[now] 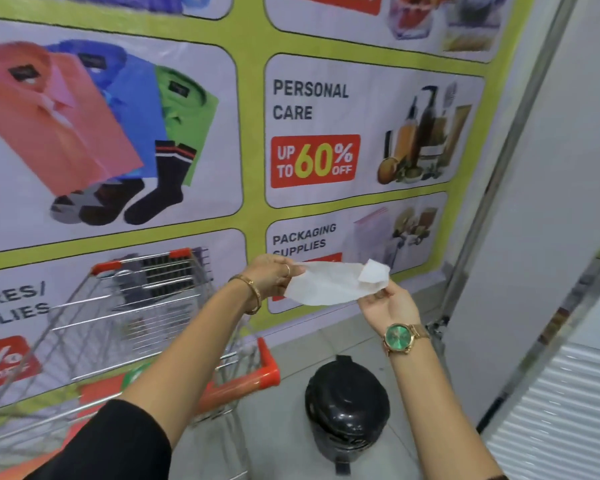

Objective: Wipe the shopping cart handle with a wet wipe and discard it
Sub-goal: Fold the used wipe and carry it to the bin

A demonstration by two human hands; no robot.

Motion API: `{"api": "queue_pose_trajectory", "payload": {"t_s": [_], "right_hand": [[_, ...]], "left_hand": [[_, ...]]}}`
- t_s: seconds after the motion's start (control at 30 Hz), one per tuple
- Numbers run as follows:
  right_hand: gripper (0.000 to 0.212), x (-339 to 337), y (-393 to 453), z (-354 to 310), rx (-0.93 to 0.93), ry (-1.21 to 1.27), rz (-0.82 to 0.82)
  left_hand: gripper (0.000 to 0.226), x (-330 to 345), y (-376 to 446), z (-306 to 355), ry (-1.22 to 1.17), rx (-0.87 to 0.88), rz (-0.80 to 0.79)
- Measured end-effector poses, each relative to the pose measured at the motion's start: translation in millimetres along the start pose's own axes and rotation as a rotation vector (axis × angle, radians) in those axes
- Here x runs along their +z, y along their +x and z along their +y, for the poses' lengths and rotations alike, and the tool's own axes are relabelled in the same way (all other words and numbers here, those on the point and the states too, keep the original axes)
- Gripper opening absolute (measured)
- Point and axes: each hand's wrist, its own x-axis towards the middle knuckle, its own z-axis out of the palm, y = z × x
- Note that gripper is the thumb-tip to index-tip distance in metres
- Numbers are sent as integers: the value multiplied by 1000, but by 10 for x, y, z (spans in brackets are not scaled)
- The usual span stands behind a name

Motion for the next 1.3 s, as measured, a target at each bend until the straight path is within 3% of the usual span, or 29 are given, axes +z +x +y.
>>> {"api": "queue_pose_trajectory", "payload": {"t_s": [0.03, 0.17, 0.23, 0.27, 0.37, 0.5, 0.63, 0.8, 0.9, 0.97, 1.1, 1.3], "right_hand": [[15, -78, 74, -93, 21, -10, 23], [61, -524, 374, -536, 161, -5, 132], [65, -693, 457, -669, 197, -57, 174], [61, -795, 516, -743, 200, -99, 168], [18, -1007, 633, -835, 184, -220, 172], [35, -1349, 800, -903, 167, -405, 284], [24, -1617, 902, -942, 172, -560, 272], [63, -1768, 1152, -1004, 208, -1060, 100], [95, -1817, 1382, -986, 203, -1138, -62], [102, -1819, 1554, -951, 217, -1198, -139], [49, -1852, 1818, -911, 317, -1254, -191], [22, -2227, 2065, -970, 422, -892, 31]], "left_hand": [[16, 115, 128, 20, 25, 4, 11], [40, 665, 642, 59, 170, 34, 53], [38, 808, 822, 45, 251, 24, 58], [32, 895, 920, 49, 277, 14, 44], [25, 1050, 1132, 45, 338, 4, 36], [34, 1268, 1401, 9, 407, -20, -5], [30, 1495, 1681, -57, 577, -102, -161], [22, 1792, 1984, 3, 771, -148, -394], [24, 1951, 2146, 96, 798, -158, -468], [24, 1996, 2242, 153, 763, -159, -503], [20, 1983, 2450, 170, 687, -179, -503], [24, 1761, 2850, -345, 676, -310, -327]]}}
